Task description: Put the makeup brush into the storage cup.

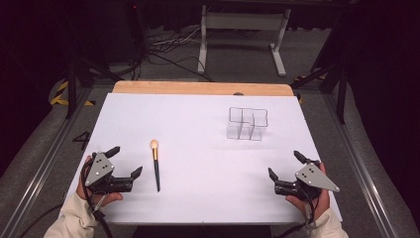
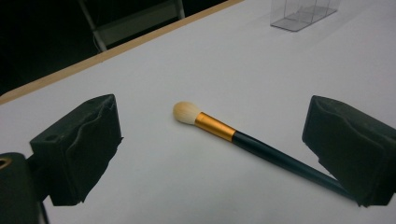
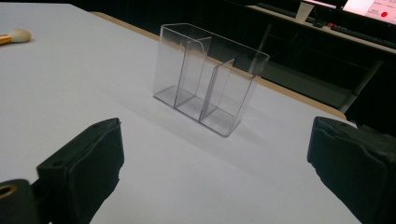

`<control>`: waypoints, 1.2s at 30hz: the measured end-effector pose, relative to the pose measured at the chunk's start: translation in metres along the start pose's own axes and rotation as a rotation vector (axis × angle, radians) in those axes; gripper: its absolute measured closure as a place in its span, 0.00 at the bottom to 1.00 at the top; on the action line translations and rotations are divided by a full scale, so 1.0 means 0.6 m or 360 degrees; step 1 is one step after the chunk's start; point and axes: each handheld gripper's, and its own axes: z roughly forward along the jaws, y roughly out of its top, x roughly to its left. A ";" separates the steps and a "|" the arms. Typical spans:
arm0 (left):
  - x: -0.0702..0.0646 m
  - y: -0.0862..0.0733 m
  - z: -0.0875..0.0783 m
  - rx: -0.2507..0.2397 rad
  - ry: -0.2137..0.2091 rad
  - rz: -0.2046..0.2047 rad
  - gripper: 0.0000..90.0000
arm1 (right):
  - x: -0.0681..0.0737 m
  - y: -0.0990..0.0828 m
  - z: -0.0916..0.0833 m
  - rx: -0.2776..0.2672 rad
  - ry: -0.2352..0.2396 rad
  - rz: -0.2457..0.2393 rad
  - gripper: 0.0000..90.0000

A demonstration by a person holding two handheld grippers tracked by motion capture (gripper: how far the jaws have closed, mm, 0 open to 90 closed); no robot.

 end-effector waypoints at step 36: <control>0.037 0.086 0.210 0.1398 -0.0173 -0.0574 0.19 | -0.007 -0.022 0.034 0.0231 0.0046 0.0027 0.06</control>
